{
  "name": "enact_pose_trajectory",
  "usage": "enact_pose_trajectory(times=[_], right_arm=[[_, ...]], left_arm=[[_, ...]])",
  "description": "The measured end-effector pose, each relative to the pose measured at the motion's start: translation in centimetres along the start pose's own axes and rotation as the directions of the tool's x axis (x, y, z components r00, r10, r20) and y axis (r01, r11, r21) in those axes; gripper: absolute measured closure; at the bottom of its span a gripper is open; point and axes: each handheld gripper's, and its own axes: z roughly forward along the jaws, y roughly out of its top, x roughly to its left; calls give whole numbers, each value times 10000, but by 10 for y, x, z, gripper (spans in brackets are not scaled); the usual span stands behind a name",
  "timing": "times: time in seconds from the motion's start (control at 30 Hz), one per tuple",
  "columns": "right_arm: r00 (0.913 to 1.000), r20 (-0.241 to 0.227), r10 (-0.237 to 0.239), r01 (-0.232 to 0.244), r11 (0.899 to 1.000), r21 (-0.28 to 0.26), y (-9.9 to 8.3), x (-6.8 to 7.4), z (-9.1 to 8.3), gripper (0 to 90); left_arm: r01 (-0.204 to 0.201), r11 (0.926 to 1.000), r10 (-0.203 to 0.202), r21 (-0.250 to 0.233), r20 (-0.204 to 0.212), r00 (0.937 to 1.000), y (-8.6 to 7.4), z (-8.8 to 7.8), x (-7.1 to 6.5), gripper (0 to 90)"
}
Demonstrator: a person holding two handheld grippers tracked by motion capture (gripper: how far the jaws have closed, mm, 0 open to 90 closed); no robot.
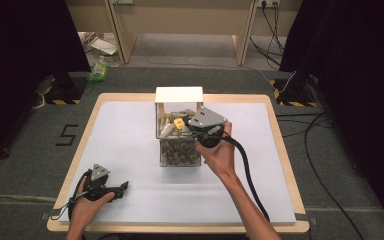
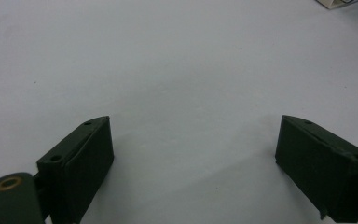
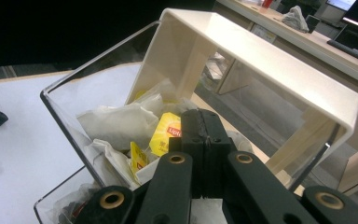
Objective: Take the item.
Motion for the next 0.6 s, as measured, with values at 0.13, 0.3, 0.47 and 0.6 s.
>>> enact_pose_trajectory(times=[0.13,0.3,0.47,0.6], right_arm=[[10000,6,79,-79,9999,-143,2,-2,-2,900],[9998,-26,217,-218,9992,-335,5,-3,-5,900],[9996,-34,268,-269,9982,-529,6,-5,-8,900],[9994,-63,329,-332,9972,-663,7,-6,-10,900]], left_arm=[[-13,10000,13,21,7,10000,0,0,0,103],[3,10000,-3,1,3,10000,0,0,0,103],[3,10000,-3,-1,4,10000,0,0,0,103],[2,10000,-2,-1,2,10000,0,0,0,103]])
